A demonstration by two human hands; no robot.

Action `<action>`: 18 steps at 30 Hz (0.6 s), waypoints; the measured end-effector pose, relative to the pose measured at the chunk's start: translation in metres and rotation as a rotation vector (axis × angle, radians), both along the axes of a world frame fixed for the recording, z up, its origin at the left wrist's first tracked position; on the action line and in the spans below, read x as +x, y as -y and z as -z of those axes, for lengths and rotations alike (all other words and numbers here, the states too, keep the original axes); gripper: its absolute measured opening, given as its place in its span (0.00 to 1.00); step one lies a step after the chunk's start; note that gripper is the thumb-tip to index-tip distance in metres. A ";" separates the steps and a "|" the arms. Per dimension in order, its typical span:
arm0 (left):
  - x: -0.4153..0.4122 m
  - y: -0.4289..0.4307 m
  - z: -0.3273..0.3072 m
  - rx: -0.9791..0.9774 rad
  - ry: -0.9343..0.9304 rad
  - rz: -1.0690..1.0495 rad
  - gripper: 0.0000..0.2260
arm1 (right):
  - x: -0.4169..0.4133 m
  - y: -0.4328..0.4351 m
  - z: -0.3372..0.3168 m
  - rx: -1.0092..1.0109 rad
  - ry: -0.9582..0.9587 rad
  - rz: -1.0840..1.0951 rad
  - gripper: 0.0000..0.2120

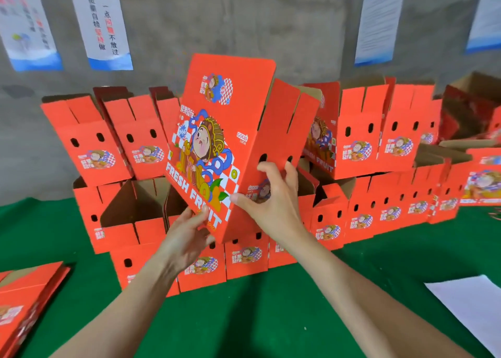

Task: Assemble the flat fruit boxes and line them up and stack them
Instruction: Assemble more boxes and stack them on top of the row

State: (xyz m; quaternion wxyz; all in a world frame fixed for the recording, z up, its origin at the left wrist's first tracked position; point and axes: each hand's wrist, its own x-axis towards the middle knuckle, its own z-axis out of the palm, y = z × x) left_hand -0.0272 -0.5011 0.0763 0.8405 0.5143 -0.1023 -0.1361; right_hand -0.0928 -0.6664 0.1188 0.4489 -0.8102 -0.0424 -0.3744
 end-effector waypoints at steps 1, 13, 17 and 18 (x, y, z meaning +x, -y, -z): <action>0.010 0.009 -0.004 0.057 0.021 0.015 0.18 | 0.007 0.009 -0.002 0.022 0.001 0.015 0.29; 0.097 0.152 -0.038 0.708 0.546 0.147 0.18 | 0.107 0.123 -0.006 0.028 0.072 0.422 0.28; 0.118 0.195 -0.030 0.816 0.703 0.207 0.27 | 0.137 0.162 0.009 -0.075 0.026 0.516 0.26; 0.124 0.204 -0.026 0.872 0.742 0.213 0.28 | 0.143 0.169 0.014 -0.078 0.016 0.515 0.26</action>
